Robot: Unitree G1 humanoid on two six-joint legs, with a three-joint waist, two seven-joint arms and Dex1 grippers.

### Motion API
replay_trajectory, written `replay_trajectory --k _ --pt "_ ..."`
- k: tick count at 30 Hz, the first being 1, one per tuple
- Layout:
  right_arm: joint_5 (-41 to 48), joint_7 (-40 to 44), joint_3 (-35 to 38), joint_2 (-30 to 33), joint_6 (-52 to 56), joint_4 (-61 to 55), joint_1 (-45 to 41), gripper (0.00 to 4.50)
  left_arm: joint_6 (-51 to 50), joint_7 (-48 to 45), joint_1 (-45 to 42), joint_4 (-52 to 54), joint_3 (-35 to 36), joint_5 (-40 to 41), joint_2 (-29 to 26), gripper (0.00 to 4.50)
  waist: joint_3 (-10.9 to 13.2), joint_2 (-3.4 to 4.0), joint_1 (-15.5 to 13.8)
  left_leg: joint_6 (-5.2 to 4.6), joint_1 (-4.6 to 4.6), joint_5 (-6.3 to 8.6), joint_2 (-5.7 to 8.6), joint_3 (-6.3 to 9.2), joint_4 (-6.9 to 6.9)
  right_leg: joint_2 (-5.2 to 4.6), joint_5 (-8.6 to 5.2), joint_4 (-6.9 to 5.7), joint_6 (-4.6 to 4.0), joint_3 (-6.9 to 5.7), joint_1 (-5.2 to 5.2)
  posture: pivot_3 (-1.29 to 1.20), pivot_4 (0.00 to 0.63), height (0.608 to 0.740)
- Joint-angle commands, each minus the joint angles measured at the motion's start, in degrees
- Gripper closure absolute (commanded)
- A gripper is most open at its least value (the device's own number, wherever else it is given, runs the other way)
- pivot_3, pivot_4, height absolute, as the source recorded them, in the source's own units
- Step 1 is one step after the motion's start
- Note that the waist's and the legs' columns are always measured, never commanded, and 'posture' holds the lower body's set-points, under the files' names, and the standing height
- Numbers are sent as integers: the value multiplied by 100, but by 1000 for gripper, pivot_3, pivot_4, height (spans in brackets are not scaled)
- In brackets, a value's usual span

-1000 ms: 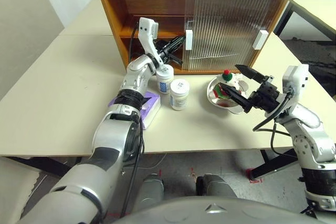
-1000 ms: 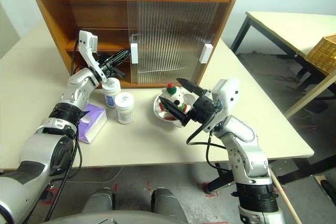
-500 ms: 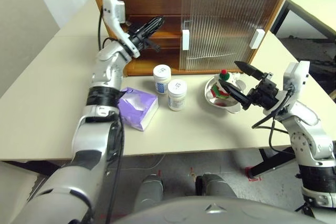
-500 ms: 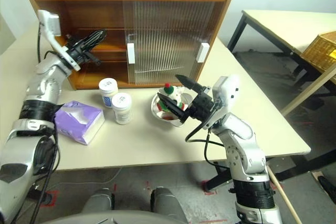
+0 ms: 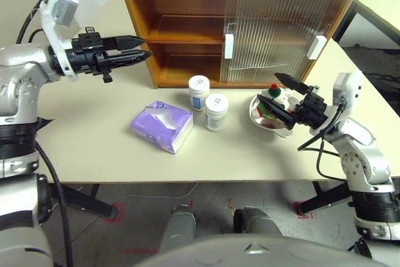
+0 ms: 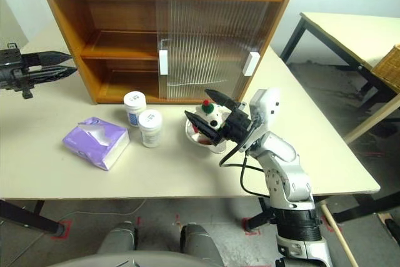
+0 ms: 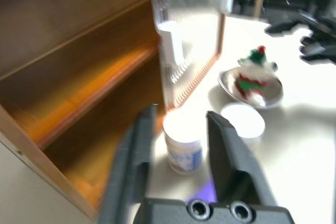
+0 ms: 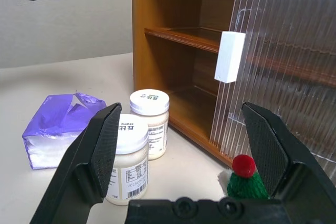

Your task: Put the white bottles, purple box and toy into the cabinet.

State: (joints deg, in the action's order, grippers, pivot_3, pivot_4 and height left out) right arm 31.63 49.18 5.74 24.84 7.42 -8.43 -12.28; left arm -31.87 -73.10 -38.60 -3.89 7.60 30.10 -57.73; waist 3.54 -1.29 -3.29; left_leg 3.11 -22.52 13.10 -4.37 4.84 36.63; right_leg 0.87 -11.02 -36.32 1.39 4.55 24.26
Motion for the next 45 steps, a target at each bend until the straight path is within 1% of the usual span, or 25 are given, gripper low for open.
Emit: replay_trajectory --k 1,4,7,9,11,12,13,15,17,22,25,35,39,40,45 --pt "-26 61 -44 -11 6 93 -75 0 -144 -872 37 346 -521 -55 -479 1099 -1 -1 -7 2 -14 1 -2 7 -2 -1 2 -2 -3 1 15 153 63 740" --pt "-38 72 -49 -17 7 117 -97 0 25 -1584 -46 447 -1030 -327 -895 16 -2 2 -13 17 -60 7 -4 41 -3 0 13 -4 -22 15 64 157 64 740" --pt "-42 71 -58 -32 -3 127 -102 0 542 -1904 -160 366 -1547 -633 -1207 16 -3 0 -35 24 -64 9 -4 63 -24 16 16 -6 -33 72 84 152 62 740" --pt "-38 62 -52 -44 -9 131 -101 0 1014 -1940 -302 229 -2000 -814 -1418 16 -4 -1 -40 23 -63 6 -6 67 -37 19 19 -7 -41 87 97 152 62 740" --pt "-39 57 -46 -52 -16 138 -97 0 1454 -1940 -477 36 -2363 -1019 -1503 16 -4 -2 -47 18 -62 1 -9 73 -44 23 19 -8 -46 91 102 149 61 740" --pt "-38 58 -41 -53 -22 140 -90 0 1721 -1940 -579 -93 -2555 -1168 -1517 16 -5 -1 -49 -17 -60 -21 -9 73 -48 25 19 -8 -47 93 104 146 61 740" --pt "-39 59 -37 -55 -27 138 -81 0 2044 -1940 -687 -247 -2757 -1360 -1509 16 -5 -1 -50 -30 -59 -29 -8 72 -52 24 19 -8 -48 96 105 143 61 740" --pt "-37 49 -22 -59 -30 116 -52 0 2772 -1940 -897 -598 -3105 -1812 -1377 16 -5 0 -52 -30 -60 -29 -8 72 -58 25 21 -8 -50 99 111 136 62 740" --pt "-37 35 -3 -60 -35 86 -16 0 3145 -1940 -1008 -794 -3272 -1963 -1180 16 -5 0 -52 -30 -61 -29 -8 74 -60 25 23 -8 -54 101 114 128 63 740" --pt "-35 14 35 -58 -66 65 60 0 3607 -1940 -917 -838 -3422 -1994 -927 16 -5 -1 -22 -40 -70 -35 -7 75 -57 26 28 -7 -61 101 120 115 65 740" --pt "-39 20 42 -54 -103 68 121 0 3703 -1940 -766 -727 -3426 -1980 -845 16 -7 2 -5 -44 -75 -38 -7 75 -58 29 33 -7 -70 99 125 108 66 740" --pt "-43 129 107 -31 -282 265 185 0 3461 -1940 -149 89 -3382 -1759 -1143 16 -8 4 54 -48 -75 -40 -6 72 -53 46 34 -7 -71 93 126 104 65 740" --pt "32 196 122 -44 -316 235 202 0 3491 -1940 41 135 -3318 -1847 -1124 16 -12 9 57 -48 -74 -40 -6 79 -55 43 37 -8 -76 92 126 103 65 740" --pt "151 277 110 -11 -189 160 230 0 3527 -1940 102 117 -3299 -1893 -1093 16 -13 10 58 -46 -74 -39 -6 80 -55 41 38 -8 -78 92 126 102 65 740" --pt "243 441 38 94 -55 -13 316 0 3759 -1936 236 -94 -3207 -2223 -821 16 -16 14 57 -43 -75 -37 -7 88 -54 37 40 -8 -80 92 126 98 65 740"
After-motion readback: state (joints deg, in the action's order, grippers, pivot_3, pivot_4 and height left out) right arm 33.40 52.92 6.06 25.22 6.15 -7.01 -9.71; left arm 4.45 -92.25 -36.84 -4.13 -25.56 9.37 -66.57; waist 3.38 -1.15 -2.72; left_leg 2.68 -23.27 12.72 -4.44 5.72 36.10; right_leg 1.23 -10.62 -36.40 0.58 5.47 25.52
